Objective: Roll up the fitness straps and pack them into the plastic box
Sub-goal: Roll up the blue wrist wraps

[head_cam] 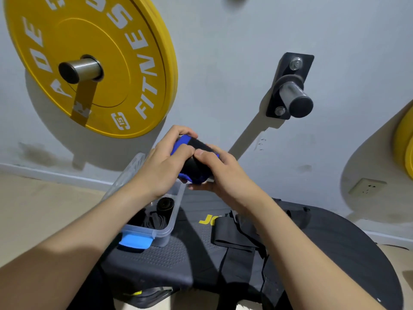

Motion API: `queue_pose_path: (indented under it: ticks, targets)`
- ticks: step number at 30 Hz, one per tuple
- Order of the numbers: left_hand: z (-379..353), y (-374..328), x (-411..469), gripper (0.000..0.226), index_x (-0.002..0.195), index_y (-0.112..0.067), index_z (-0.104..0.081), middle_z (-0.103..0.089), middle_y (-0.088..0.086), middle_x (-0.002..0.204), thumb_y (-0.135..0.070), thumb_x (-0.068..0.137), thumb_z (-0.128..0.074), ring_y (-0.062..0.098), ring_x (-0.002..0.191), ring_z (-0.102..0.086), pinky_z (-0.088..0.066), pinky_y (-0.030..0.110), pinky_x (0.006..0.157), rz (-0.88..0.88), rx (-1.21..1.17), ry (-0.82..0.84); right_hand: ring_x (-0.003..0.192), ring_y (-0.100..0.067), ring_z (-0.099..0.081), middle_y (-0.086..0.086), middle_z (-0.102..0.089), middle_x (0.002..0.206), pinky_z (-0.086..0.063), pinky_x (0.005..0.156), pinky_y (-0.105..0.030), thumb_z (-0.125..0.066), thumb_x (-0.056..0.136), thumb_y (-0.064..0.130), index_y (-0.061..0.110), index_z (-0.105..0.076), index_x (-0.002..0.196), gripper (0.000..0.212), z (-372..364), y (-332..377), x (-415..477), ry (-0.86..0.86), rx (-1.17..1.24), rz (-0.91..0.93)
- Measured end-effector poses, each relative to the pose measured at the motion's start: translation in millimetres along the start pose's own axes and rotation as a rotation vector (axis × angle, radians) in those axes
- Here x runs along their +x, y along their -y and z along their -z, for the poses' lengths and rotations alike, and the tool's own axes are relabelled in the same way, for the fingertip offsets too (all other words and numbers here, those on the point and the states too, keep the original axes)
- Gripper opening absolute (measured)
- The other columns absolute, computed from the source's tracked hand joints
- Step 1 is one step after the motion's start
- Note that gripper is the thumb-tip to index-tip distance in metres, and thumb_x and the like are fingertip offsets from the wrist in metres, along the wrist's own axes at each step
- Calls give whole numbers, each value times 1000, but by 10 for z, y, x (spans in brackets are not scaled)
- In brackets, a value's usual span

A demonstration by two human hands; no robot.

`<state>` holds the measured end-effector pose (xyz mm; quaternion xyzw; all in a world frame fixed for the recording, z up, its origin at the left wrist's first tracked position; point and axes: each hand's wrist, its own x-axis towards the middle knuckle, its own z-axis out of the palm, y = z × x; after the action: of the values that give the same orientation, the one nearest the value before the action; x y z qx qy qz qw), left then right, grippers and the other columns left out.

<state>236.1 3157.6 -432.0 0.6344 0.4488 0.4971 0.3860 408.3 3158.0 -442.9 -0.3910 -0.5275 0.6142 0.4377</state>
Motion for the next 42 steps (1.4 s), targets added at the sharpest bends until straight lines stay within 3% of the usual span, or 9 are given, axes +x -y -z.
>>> queue_pose_path:
  ticks: [3, 7, 14, 18, 21, 28, 33, 36, 42]
  targets:
    - [238, 96, -55, 42, 136, -45, -55, -69, -6, 112, -53, 95, -53, 17, 96, -72, -58, 31, 68, 90, 193, 49, 106, -30, -76, -25, -73, 122, -65, 89, -49, -80, 93, 27, 9, -69, 132, 44, 11, -41, 70, 104, -72, 6]
    - [473, 210, -111, 53, 142, -38, -42, -69, 6, 114, -70, 100, -46, 25, 68, -77, -58, 41, 61, 230, 234, 258, 97, -11, -74, -3, -78, 113, -62, 82, -27, -97, 71, 8, 27, -76, 126, 62, -106, -76, 212, -55, -292, 163]
    - [824, 429, -140, 39, 149, -31, -42, -69, 10, 115, -37, 112, -54, 18, 73, -72, -56, 26, 64, 355, -75, 132, 110, -24, -75, -9, -68, 127, -66, 90, -42, -96, 80, 19, 30, -65, 134, 63, -394, -282, 503, 43, -233, 63]
    - [902, 600, -190, 27, 133, -29, -60, -75, 9, 111, -42, 110, -53, 25, 90, -79, -66, 42, 81, 479, 344, 89, 86, -27, -76, -3, -70, 114, -62, 71, -35, -91, 86, 28, 29, -59, 133, 57, -484, -477, 719, 57, -590, -52]
    - [943, 732, -251, 30, 116, -23, -71, -74, 6, 107, -46, 105, -56, 29, 100, -66, -56, 42, 100, 424, 790, 293, 101, -27, -63, -7, -65, 115, -52, 90, -33, -90, 82, 32, 27, -55, 139, 67, -544, -690, 878, 14, -1059, -4]
    - [911, 1041, -457, 52, 138, -15, -53, -46, 9, 148, -55, 105, -55, 31, 138, -50, -46, 51, 113, 542, 1061, 914, 110, -33, -57, -11, -44, 129, -52, 101, -39, -77, 86, 15, 33, -47, 151, 73, -831, -1015, 1176, 192, -1148, -1]
    - [859, 1203, -447, 61, 155, -13, -44, -24, 17, 170, -51, 108, -53, 40, 146, -47, -43, 53, 117, 569, 1117, 989, 112, -45, -59, -13, -46, 141, -53, 97, -50, -75, 89, 8, 22, -36, 153, 76, -975, -1254, 1305, 281, -1422, -4]
    - [904, 1252, -400, 59, 156, -13, -44, -35, 14, 161, -46, 108, -54, 35, 142, -50, -44, 50, 116, 531, 1094, 979, 119, -44, -59, -17, -52, 141, -51, 97, -50, -78, 91, 12, 10, -36, 141, 65, -1020, -1432, 1373, 337, -1406, -82]
    - [923, 1321, -366, 66, 164, -16, -36, -31, 12, 170, -44, 107, -57, 31, 158, -31, -37, 50, 124, 531, 1105, 1018, 134, -37, -55, -14, -52, 149, -48, 112, -47, -70, 101, 22, 23, -50, 157, 60, -967, -1559, 1521, 335, -1388, -110]
